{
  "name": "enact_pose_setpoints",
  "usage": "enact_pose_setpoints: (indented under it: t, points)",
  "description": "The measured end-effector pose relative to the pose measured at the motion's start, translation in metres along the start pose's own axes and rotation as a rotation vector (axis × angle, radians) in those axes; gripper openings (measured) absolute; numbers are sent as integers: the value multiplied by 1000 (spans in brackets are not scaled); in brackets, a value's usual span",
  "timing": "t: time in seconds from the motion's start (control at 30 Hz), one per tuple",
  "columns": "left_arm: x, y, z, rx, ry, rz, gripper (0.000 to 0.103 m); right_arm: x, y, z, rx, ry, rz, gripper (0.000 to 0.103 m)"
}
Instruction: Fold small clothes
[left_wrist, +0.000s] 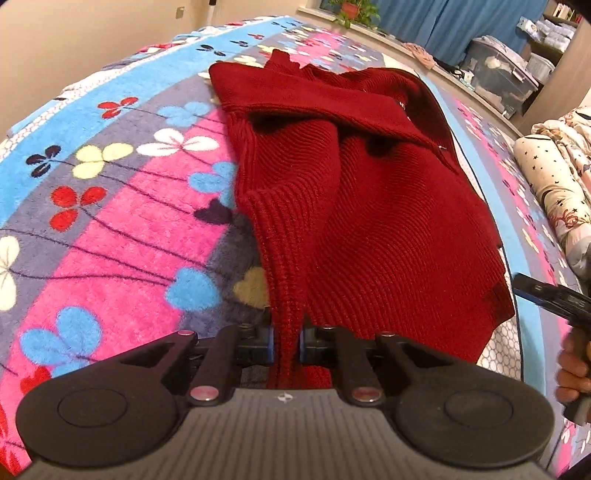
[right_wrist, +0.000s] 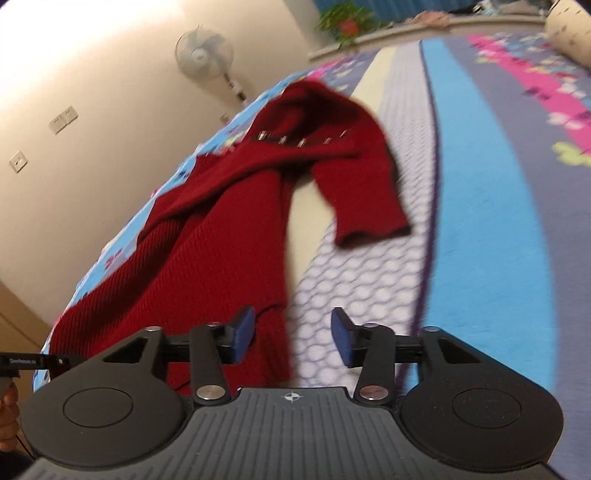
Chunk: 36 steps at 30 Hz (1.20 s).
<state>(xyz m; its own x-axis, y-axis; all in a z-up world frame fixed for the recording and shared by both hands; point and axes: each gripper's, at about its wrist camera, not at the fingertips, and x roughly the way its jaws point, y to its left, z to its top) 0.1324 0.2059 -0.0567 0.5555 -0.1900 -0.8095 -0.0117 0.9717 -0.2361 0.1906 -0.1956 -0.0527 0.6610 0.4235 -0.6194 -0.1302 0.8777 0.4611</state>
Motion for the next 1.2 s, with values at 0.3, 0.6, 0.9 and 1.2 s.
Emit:
enact_pose_setpoints:
  t: [0.3,0.6,0.9,1.2]
  points:
    - [8,0,-1,9,21,16,12,50,6,0,-6,-23,61,30]
    - [-28,-58,-9,160,-160,-191,11,-52,25,70,-151,-166,-50,13]
    - [-63,-35,-44,231,-61,-273,10,-169,102,-4,-578,-31,-292,13]
    - [-54,20,-65,295,65,-181,29,-139,29,-38,-285,71,-212,32]
